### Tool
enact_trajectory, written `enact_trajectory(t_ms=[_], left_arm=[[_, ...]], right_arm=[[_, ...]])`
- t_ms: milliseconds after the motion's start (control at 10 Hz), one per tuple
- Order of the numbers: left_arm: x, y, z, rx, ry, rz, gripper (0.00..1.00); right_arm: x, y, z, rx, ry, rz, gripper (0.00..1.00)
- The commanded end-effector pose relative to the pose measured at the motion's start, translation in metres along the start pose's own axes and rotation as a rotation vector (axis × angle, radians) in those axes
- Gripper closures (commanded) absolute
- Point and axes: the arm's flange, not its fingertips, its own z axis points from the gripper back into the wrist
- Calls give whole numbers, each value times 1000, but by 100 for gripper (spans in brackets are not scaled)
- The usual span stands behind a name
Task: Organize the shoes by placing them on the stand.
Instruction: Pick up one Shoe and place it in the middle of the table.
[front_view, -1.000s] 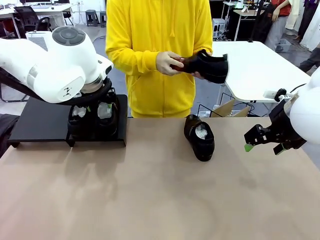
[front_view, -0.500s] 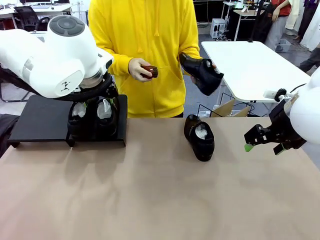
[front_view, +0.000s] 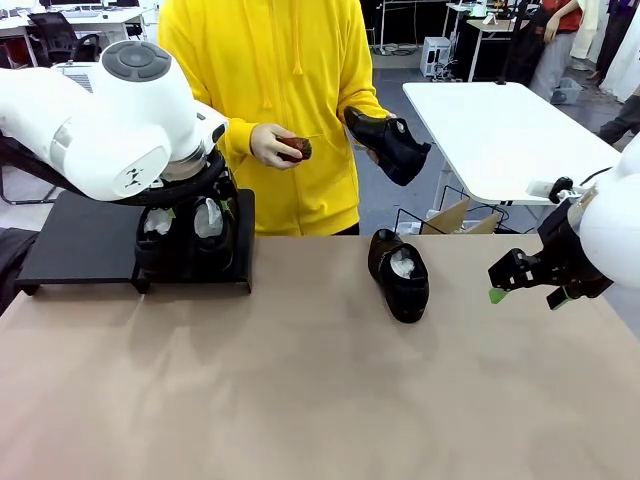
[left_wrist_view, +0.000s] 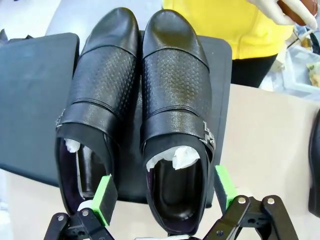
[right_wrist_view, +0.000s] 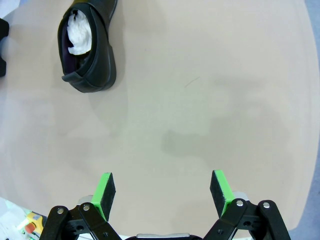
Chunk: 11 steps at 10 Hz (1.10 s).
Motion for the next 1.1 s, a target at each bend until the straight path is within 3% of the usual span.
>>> enact_trajectory(t_ms=[0, 200, 400, 600, 800, 1000], left_arm=[[2, 0, 2, -5, -10, -1, 0], [1, 0, 0, -1, -1, 0, 0], [-3, -13, 65, -17, -66, -77, 0], [-23, -17, 102, -48, -10, -95, 0], [-53, -28, 119, -181, 197, -219, 0], [-79, -38, 117, -372, 513, -327, 0]], right_arm=[[0, -1, 1, -2, -2, -2, 0], [0, -1, 1, -2, -2, -2, 0], [0, -1, 1, -2, -2, -2, 0], [0, -1, 1, -2, -2, -2, 0], [0, -1, 1, -2, -2, -2, 0], [0, 0, 0, 0, 0, 0, 0]])
